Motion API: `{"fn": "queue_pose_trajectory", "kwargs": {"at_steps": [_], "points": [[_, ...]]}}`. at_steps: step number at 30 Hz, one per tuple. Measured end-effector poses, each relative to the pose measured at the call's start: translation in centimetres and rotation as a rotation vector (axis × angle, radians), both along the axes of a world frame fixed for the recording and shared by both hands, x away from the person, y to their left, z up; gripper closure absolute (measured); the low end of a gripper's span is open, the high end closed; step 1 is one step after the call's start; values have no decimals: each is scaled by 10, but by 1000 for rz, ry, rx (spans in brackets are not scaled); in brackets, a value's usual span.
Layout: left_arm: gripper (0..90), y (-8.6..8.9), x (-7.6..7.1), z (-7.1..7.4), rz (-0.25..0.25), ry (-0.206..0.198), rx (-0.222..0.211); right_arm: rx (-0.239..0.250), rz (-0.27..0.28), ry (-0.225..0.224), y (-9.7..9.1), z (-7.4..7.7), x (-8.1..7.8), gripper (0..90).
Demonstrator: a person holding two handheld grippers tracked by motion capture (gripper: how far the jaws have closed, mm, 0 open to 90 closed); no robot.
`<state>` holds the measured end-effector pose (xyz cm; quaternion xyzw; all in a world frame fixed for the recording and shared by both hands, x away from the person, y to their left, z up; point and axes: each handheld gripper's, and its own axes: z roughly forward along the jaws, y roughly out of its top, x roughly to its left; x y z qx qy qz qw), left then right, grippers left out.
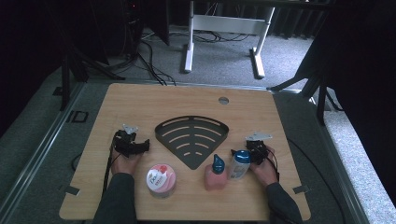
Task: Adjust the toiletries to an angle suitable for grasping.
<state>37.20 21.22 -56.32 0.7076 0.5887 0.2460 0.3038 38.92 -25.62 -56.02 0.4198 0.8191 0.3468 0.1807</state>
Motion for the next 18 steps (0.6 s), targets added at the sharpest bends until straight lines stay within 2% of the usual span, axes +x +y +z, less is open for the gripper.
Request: {"fn": "queue_pose_trajectory", "kwargs": {"at_steps": [1,3,4,5,10,14,18], "points": [[244,0,0,0,0,0,0,-1,-1,0,0,0,0,144],[407,1,-4,1,10,-14,-5,-1,-3,1,1,0,0,142],[407,2,-7,2,8,-15,-11,-2,-3,0,1,0,0,141],[490,4,-10,3,-13,-11,-34,-2,0,2,1,0,0,136],[522,2,-12,5,-52,-13,-50,-6,2,8,1,0,-1,133],[496,3,-15,7,-78,-9,-97,-5,-1,6,1,1,-4,152],[507,4,-16,9,-115,-16,-92,-1,-1,0,0,0,-5,155]]}}
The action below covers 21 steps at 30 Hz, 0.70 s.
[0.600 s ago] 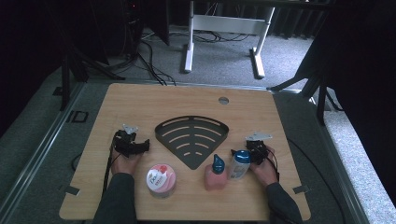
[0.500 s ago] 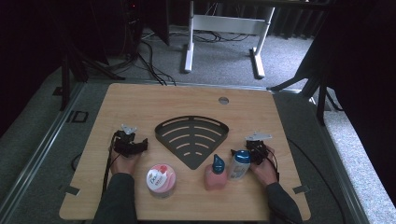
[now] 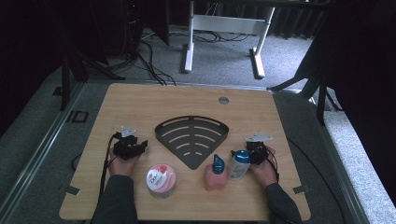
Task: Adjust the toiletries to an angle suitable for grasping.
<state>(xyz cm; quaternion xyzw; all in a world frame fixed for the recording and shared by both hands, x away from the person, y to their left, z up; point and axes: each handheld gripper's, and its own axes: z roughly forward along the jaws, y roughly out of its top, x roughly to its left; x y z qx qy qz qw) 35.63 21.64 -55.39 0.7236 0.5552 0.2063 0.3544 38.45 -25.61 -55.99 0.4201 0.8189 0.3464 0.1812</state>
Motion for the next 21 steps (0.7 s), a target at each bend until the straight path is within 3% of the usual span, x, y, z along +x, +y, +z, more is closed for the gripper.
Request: {"fn": "queue_pose_trajectory", "kwargs": {"at_steps": [7,17,21], "points": [[507,-7,-9,16,-65,-27,22,6,-4,-7,-2,0,-2,219],[518,-18,-20,37,-145,-54,-28,12,-2,-12,-5,3,-6,368],[532,-24,-28,49,-173,-85,-23,21,10,-2,-8,4,-8,434]]}}
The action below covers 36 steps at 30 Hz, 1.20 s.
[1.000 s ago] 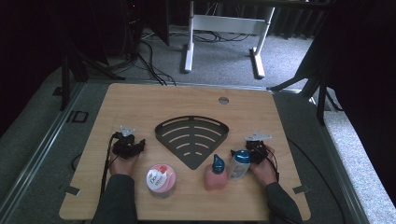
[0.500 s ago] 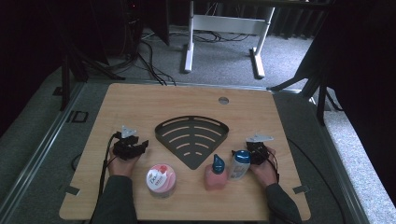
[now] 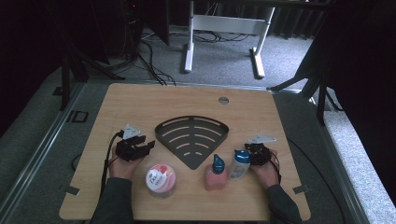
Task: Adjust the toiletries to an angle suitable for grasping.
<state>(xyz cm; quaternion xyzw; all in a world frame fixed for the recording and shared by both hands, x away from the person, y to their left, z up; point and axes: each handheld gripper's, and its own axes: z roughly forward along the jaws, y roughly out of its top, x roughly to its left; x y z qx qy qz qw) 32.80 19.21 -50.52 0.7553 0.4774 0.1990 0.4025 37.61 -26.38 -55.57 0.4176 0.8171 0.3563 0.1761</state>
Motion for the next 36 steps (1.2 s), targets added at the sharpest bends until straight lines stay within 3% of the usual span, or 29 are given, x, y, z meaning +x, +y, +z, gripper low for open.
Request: {"fn": "queue_pose_trajectory", "kwargs": {"at_steps": [4,7,13,21,26,36], "points": [[556,-9,-11,13,-42,-24,4,-1,-1,2,-2,2,-4,481],[557,-18,-19,21,-81,-26,36,-3,-12,6,-4,6,-7,510],[549,-30,-25,28,-132,-32,48,-32,-9,15,-8,16,-25,593],[562,-29,-26,24,-140,-25,43,-78,40,44,-15,22,-52,746],[581,-26,-28,20,-144,-33,67,-66,57,40,-21,24,-71,891],[559,-20,-27,16,-110,-46,48,-85,122,56,-18,23,-100,900]]}}
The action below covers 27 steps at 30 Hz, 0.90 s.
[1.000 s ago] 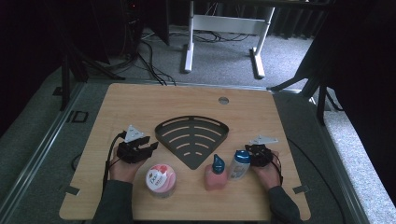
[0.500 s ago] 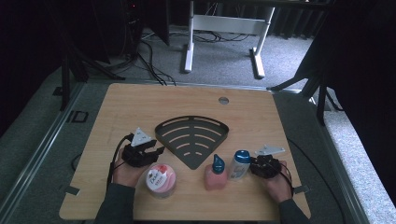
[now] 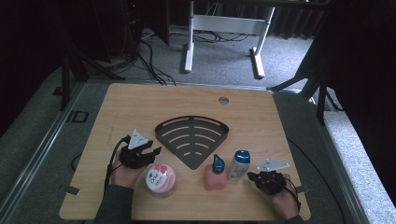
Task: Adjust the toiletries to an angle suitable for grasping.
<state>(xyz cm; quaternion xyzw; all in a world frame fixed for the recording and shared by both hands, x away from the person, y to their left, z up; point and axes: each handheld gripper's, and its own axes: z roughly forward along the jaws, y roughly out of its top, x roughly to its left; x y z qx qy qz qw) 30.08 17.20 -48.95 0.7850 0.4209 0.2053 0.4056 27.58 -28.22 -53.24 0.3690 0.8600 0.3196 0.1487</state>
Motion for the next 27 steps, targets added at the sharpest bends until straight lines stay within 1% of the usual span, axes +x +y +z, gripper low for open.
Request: {"fn": "queue_pose_trajectory", "kwargs": {"at_steps": [6,7,9,11,19,22,26,27], "points": [[545,1,0,0,7,-3,-4,6,39,17,7,1,-14,900],[545,1,0,0,13,-9,-6,8,49,18,9,1,-16,900],[545,2,0,0,16,-10,-13,20,72,14,14,2,-19,900],[542,2,0,0,15,-9,-12,25,83,7,19,3,-21,900],[538,0,1,-2,6,1,-7,30,152,-17,47,5,-25,900],[538,-1,1,-2,2,7,-3,33,173,-34,56,6,-25,900],[538,-3,1,-2,-10,8,-7,36,176,-42,63,6,-22,900],[538,-3,1,-2,-13,11,-5,27,174,-46,64,6,-22,900]]}}
